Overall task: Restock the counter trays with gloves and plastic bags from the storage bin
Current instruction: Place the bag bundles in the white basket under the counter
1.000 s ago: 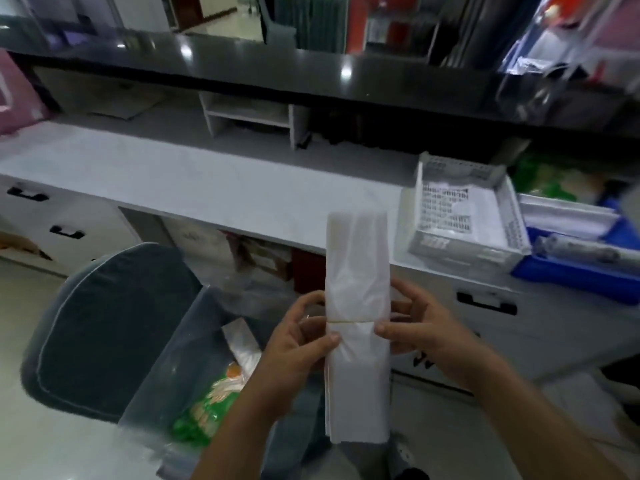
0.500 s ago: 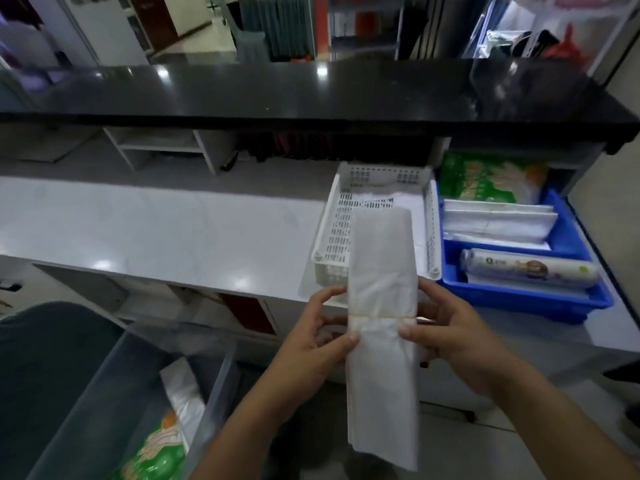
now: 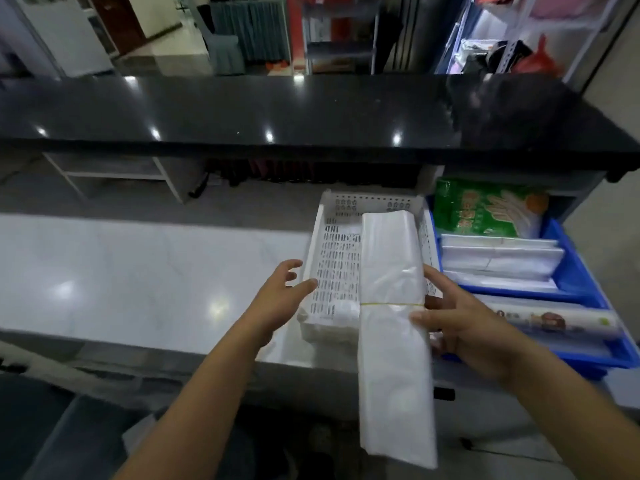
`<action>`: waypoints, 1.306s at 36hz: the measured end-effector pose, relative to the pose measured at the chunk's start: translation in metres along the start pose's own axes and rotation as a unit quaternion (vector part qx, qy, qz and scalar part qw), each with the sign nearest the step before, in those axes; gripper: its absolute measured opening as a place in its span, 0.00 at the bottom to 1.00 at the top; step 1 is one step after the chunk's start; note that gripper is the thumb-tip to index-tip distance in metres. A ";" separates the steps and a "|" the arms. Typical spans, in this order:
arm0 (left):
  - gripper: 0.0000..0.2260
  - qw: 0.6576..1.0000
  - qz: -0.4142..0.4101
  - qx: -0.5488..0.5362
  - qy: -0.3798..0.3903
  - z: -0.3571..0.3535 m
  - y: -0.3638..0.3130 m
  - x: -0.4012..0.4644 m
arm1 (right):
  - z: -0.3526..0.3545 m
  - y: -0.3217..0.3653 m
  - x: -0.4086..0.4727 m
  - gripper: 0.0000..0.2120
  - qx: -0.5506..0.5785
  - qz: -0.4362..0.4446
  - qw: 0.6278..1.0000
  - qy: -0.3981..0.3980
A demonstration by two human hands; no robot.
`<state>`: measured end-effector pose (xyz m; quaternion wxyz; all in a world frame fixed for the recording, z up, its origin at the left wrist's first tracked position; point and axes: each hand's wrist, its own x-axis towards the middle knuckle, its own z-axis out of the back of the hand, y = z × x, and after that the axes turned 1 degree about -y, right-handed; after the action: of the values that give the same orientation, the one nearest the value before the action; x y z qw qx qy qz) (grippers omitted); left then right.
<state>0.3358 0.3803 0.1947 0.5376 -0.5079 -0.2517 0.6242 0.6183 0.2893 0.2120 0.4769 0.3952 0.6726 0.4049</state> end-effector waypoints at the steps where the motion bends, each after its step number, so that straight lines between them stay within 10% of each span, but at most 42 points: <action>1: 0.23 1.000 0.004 0.003 0.014 0.000 -0.002 0.014 | 0.000 0.004 0.009 0.33 -0.001 -0.001 1.000 -0.020; 18: 0.21 0.985 0.059 -0.070 0.149 0.011 -0.008 0.142 | 0.003 0.022 0.185 0.21 0.036 -0.126 0.981 -0.141; 28: 0.23 0.979 0.049 -0.107 0.164 0.013 -0.001 0.144 | -0.041 -0.001 0.220 0.42 -0.323 -0.191 0.904 -0.207; 47: 0.18 0.976 0.038 -0.140 0.164 0.013 0.009 0.143 | -0.056 -0.015 0.230 0.42 -0.499 -0.191 0.822 -0.196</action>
<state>0.3340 0.5129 0.1398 0.4711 -0.6831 -0.2256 0.5105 0.5087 0.4857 0.1363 0.7985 0.0375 0.3329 0.5002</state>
